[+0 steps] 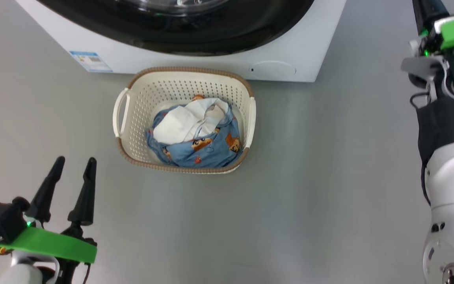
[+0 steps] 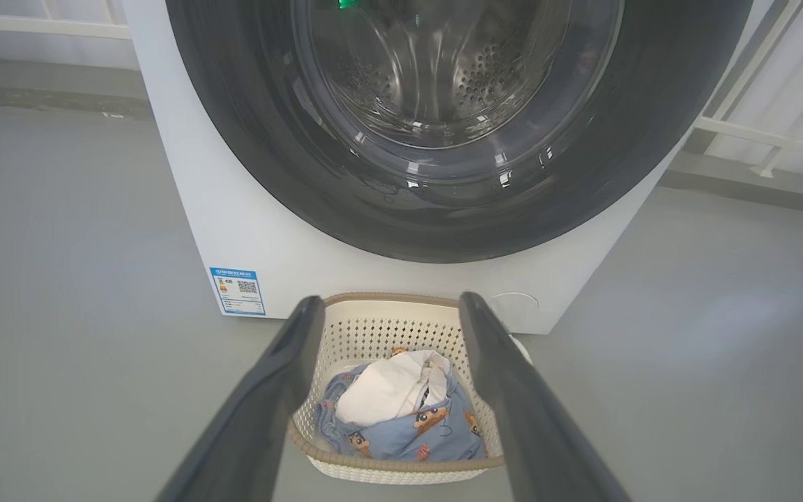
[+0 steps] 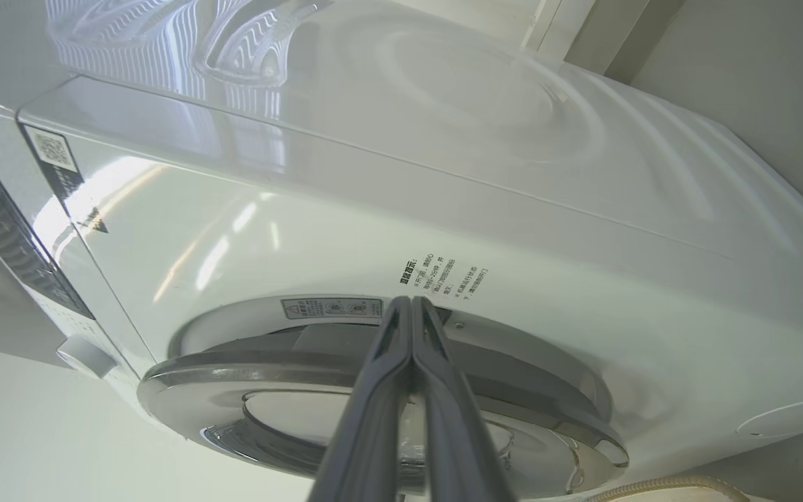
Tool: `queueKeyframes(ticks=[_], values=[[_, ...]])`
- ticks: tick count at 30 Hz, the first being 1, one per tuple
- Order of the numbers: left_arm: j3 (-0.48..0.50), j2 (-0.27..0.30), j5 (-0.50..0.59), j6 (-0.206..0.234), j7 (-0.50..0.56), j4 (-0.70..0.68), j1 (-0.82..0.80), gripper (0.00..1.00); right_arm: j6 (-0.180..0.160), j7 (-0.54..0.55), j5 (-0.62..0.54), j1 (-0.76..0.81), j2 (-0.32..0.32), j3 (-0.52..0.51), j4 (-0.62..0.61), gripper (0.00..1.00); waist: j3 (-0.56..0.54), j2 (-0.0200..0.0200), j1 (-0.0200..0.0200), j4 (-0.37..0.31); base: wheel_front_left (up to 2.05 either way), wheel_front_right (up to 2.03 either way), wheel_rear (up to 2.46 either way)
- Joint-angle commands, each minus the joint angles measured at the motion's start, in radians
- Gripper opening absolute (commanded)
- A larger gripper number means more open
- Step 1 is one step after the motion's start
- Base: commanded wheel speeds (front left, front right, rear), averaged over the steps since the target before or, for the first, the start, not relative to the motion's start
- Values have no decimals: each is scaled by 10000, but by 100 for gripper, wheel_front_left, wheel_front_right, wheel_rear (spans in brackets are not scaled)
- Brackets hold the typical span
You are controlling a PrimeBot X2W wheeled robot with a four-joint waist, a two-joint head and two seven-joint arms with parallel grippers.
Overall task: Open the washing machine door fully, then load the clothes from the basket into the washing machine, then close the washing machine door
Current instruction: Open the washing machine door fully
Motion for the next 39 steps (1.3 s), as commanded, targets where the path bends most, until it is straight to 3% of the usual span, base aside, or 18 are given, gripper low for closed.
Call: queueKeyframes(ticks=[1,20,39], values=[[382,378,-62,-25,-65,-262,-359,100,-9,161,-132,-472,176,162,-159,0,402,0,0,147,0,0,0],[67,325,-618,-25,-65,-596,-1610,100,-9,1993,-2442,-3531,457,-304,1362,0,2082,0,0,627,0,0,0],[-159,173,-856,-25,-65,-694,-1946,100,-9,1418,-1933,-4588,472,871,2770,0,2611,0,0,1061,0,0,0]])
